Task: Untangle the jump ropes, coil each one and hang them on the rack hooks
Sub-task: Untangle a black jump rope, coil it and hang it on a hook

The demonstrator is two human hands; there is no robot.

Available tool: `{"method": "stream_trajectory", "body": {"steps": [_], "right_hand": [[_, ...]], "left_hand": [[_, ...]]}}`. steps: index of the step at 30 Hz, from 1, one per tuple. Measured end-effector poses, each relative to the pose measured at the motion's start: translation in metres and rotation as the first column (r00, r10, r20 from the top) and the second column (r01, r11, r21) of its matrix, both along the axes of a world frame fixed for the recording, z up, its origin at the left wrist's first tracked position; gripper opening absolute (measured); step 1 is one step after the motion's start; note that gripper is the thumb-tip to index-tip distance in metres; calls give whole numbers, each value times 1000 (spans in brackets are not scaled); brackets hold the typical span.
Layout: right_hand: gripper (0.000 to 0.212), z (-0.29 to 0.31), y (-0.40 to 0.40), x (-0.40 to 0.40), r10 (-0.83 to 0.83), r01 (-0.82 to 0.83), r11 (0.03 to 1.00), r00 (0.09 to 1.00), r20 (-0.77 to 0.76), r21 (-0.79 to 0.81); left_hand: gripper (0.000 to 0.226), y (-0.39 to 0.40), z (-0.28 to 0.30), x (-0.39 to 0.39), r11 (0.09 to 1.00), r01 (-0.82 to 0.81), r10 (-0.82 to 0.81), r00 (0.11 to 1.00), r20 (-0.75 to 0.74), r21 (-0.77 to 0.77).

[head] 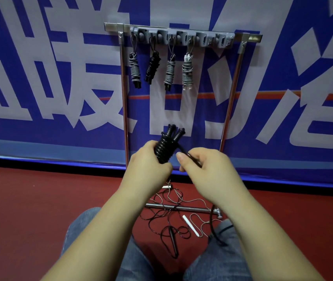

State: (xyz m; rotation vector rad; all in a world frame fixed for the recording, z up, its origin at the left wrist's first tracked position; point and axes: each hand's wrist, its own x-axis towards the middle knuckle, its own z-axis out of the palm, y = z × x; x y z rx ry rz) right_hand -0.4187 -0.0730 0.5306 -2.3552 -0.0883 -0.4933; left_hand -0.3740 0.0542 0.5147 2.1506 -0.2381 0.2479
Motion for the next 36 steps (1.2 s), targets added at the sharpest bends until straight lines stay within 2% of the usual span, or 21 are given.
{"method": "stream_trajectory", "body": {"steps": [4, 7, 9, 14, 17, 19, 20, 23, 27, 30, 32, 34, 36], "right_hand": [[35, 16, -6, -6, 38, -38, 993, 999, 4, -109], [24, 25, -14, -8, 29, -23, 993, 998, 47, -120], [23, 30, -19, -8, 30, -21, 992, 997, 66, -125], [30, 33, -19, -11, 103, -92, 986, 992, 70, -142], [28, 36, -19, -12, 117, -106, 988, 987, 107, -108], [36, 44, -21, -13, 119, -114, 992, 987, 108, -56], [41, 48, -22, -15, 130, -128, 991, 990, 62, -35], [52, 60, -22, -21, 179, -192, 980, 962, -208, -48], [50, 71, -26, -25, 179, -228, 970, 902, -393, -79], [48, 74, -29, -23, 289, -301, 952, 834, -471, 52], [42, 69, -31, -19, 448, -370, 894, 765, -463, 254], [33, 62, -31, -18, 586, -352, 774, 714, -383, 527], [37, 56, -26, -18, 654, -297, 611, 711, -257, 734]], "left_hand": [[18, 5, 8, -2, 965, 67, -66, 998, -14, 252], [25, 12, 22, -5, 892, 194, -195, 980, -39, 409], [27, 16, 32, -6, 836, 255, -266, 963, -47, 487], [31, 28, 47, -8, 729, 309, -358, 933, -45, 611], [31, 31, 51, -9, 688, 334, -396, 917, -53, 644], [33, 33, 53, -12, 688, 370, -430, 901, -60, 625], [33, 34, 54, -14, 694, 384, -443, 894, -59, 608], [38, 38, 55, -17, 693, 386, -467, 884, -30, 609], [36, 34, 52, -21, 709, 437, -513, 858, -20, 554], [27, 34, 52, -23, 728, 479, -543, 840, -16, 490], [29, 34, 56, -25, 727, 541, -585, 810, -30, 424], [31, 33, 59, -28, 719, 620, -638, 768, -55, 314], [26, 33, 60, -29, 722, 671, -669, 739, -76, 170]]}}
